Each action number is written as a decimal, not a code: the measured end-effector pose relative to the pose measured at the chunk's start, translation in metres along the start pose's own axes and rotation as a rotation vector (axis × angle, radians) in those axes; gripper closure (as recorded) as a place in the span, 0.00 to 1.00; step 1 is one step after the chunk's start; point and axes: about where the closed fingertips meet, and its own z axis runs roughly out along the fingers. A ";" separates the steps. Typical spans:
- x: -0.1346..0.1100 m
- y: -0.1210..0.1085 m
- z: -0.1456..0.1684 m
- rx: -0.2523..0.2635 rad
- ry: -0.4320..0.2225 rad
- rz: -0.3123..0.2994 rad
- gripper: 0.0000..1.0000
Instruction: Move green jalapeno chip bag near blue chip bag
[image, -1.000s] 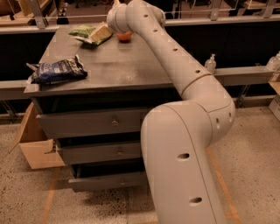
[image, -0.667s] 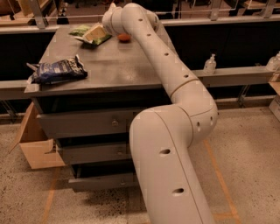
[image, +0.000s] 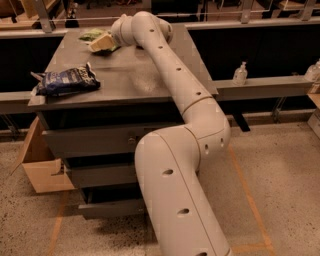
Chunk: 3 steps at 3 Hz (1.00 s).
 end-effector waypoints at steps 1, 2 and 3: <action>0.015 0.007 0.011 -0.011 0.034 0.053 0.00; 0.029 0.018 0.016 -0.046 0.068 0.122 0.00; 0.033 0.033 0.020 -0.096 0.067 0.188 0.00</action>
Offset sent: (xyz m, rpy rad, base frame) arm 0.0747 0.0134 -0.0251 0.0650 0.2668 0.0061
